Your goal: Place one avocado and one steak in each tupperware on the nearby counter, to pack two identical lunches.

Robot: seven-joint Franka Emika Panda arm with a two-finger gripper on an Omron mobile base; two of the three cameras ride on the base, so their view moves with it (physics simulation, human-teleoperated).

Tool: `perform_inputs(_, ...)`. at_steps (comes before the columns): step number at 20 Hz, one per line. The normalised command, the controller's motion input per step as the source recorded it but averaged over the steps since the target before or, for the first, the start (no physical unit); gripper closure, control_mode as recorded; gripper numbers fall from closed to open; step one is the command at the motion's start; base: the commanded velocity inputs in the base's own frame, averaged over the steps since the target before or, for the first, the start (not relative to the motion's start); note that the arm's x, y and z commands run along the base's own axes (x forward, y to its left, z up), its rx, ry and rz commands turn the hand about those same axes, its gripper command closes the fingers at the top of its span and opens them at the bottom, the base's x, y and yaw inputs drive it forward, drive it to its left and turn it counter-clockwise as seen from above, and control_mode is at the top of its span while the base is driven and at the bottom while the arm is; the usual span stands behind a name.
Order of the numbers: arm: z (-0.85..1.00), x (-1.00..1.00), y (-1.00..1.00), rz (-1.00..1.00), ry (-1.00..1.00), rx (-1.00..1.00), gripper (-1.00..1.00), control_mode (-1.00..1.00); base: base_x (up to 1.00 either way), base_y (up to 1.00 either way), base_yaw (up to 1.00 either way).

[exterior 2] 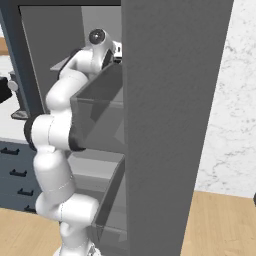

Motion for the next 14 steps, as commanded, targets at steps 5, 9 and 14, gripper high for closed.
perform_inputs(5, -0.16, 0.38, 0.00, -0.02, 0.01, 0.00, -1.00, -1.00, 0.00, 0.00, 0.00)
perform_inputs(9, -0.09, 0.42, 0.00, -0.03, 0.00, 0.00, -1.00, -1.00, 0.00, 0.00, 0.00)
perform_inputs(14, -0.14, 0.46, 0.00, -0.04, 0.00, 0.00, 1.00, -1.00, 0.00, 0.00, 0.00)
